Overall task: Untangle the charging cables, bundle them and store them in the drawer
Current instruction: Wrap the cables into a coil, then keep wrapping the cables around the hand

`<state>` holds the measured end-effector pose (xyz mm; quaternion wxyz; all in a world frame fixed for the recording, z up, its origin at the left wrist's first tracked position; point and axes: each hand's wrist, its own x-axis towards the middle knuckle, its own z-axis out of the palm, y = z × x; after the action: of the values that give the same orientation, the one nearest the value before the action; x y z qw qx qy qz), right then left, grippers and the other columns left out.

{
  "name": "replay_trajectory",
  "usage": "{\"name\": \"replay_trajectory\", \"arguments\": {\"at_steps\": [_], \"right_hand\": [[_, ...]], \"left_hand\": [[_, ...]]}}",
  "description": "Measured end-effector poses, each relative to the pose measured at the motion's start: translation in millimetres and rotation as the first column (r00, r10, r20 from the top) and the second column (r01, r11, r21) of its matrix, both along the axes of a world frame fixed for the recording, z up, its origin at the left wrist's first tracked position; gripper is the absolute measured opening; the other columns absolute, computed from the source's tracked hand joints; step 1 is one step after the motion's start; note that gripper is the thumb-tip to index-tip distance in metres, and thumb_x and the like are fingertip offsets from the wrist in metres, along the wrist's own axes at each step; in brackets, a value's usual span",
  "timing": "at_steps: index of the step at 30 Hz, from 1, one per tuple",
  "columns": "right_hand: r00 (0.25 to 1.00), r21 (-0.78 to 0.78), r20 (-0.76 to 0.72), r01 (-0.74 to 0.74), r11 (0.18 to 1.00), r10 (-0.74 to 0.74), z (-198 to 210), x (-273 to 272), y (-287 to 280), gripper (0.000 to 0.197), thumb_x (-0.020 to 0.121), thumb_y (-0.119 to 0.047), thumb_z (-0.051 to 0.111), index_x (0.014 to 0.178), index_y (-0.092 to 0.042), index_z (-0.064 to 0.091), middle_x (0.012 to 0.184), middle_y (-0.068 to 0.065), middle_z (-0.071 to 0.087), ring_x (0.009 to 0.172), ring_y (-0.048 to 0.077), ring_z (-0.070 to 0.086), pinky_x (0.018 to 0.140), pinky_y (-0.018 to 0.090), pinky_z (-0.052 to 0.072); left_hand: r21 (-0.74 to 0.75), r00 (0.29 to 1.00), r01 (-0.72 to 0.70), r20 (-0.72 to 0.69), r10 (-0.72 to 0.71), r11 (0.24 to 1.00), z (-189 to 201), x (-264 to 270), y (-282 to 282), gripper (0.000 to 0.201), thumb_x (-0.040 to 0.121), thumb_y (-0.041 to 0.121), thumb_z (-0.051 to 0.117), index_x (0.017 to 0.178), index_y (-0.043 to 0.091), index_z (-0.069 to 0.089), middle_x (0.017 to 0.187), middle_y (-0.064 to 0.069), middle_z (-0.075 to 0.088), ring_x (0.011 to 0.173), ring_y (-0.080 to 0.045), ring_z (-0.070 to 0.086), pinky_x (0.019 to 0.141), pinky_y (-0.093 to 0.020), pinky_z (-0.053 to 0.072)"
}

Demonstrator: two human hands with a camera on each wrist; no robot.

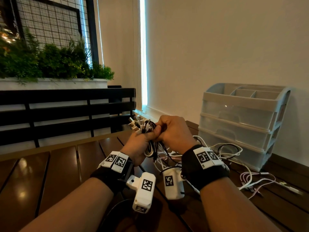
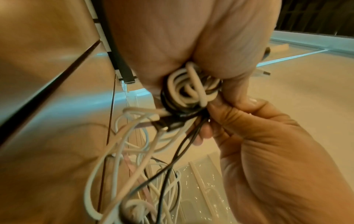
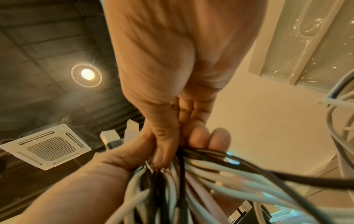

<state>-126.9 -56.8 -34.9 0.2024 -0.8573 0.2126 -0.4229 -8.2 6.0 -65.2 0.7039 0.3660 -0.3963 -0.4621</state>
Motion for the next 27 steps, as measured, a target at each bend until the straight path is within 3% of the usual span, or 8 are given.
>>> {"name": "replay_trajectory", "arguments": {"at_steps": [4,6,8,10,16,18,22,27], "right_hand": [[0.999,0.008,-0.039,-0.027,1.000,0.027,2.1,-3.8,-1.8,0.038,0.066,-0.013,0.083,0.072,-0.043,0.061,0.085,-0.017,0.052,0.079,-0.002,0.051,0.068,0.010,0.040],[0.997,0.073,-0.053,-0.054,0.996,0.058,0.9,-4.0,-1.5,0.039,0.069,-0.014,0.082,0.099,-0.035,0.069,0.093,-0.014,0.056,0.087,0.001,0.055,0.077,0.015,0.046],[0.992,0.226,-0.060,-0.098,0.969,0.114,-1.1,-3.3,-0.7,0.064,0.075,-0.011,0.078,0.132,-0.025,0.054,0.101,-0.005,0.063,0.094,0.008,0.062,0.088,0.026,0.052],[0.978,0.376,-0.087,-0.143,0.916,0.189,-3.7,-2.2,-1.4,0.069,0.082,-0.010,0.073,0.142,-0.019,0.039,0.103,-0.003,0.065,0.095,0.007,0.064,0.093,0.030,0.051],[0.920,0.480,-0.258,-0.143,0.865,0.295,-17.0,-2.9,-11.1,0.072,0.064,-0.039,0.077,0.130,-0.037,0.049,0.103,-0.012,0.067,0.105,0.012,0.063,0.099,0.046,0.048],[0.916,0.479,-0.274,-0.133,0.868,0.292,-15.4,-4.7,-11.8,0.067,0.064,-0.032,0.079,0.126,-0.036,0.052,0.090,-0.017,0.064,0.099,0.011,0.063,0.098,0.046,0.049],[0.909,0.538,-0.233,-0.175,0.825,0.345,-15.8,-6.7,-12.8,0.085,0.065,-0.015,0.082,0.138,-0.027,0.043,0.113,-0.002,0.068,0.109,0.016,0.064,0.100,0.045,0.048],[0.933,0.509,-0.178,-0.186,0.840,0.314,-16.9,-2.2,-13.2,0.077,0.064,-0.004,0.080,0.131,-0.026,0.050,0.110,0.004,0.070,0.103,0.019,0.068,0.096,0.049,0.051]], "left_hand": [[-0.049,0.994,0.025,-0.101,-0.030,0.998,1.8,-2.8,-1.1,0.024,0.092,0.005,0.056,0.114,-0.003,0.061,0.093,-0.016,0.071,0.082,-0.023,0.072,0.065,-0.032,0.059],[-0.061,0.990,0.043,-0.131,-0.051,0.997,1.6,-2.6,-1.1,0.025,0.092,0.002,0.054,0.115,-0.003,0.061,0.097,-0.017,0.071,0.084,-0.025,0.072,0.068,-0.034,0.060],[-0.052,0.985,0.076,-0.148,-0.083,0.996,2.0,-0.9,-1.8,0.030,0.089,0.007,0.057,0.116,-0.003,0.062,0.105,-0.021,0.070,0.089,-0.028,0.071,0.072,-0.036,0.060],[-0.014,0.982,0.076,-0.173,-0.077,0.997,3.0,2.6,-2.6,0.026,0.086,0.013,0.059,0.105,-0.004,0.064,0.092,-0.019,0.070,0.078,-0.026,0.071,0.064,-0.034,0.059],[0.038,0.966,0.071,-0.253,-0.059,0.997,0.3,7.6,-6.8,0.019,0.076,0.019,0.066,0.086,0.004,0.060,0.066,-0.008,0.057,0.059,-0.018,0.060,0.056,-0.030,0.056],[0.038,0.967,0.075,-0.247,-0.064,0.996,-1.6,7.7,-7.8,0.021,0.076,0.022,0.068,0.082,0.005,0.059,0.065,-0.007,0.054,0.060,-0.019,0.058,0.056,-0.031,0.055],[0.001,0.968,0.057,-0.243,-0.055,0.998,-5.7,10.8,-11.7,0.027,0.077,0.027,0.071,0.075,0.004,0.057,0.071,-0.010,0.052,0.068,-0.023,0.059,0.065,-0.036,0.055],[-0.050,0.973,0.071,-0.216,-0.080,0.996,-2.4,9.0,-11.1,0.026,0.080,0.028,0.067,0.072,0.005,0.058,0.073,-0.010,0.058,0.075,-0.024,0.064,0.077,-0.043,0.057]]}}
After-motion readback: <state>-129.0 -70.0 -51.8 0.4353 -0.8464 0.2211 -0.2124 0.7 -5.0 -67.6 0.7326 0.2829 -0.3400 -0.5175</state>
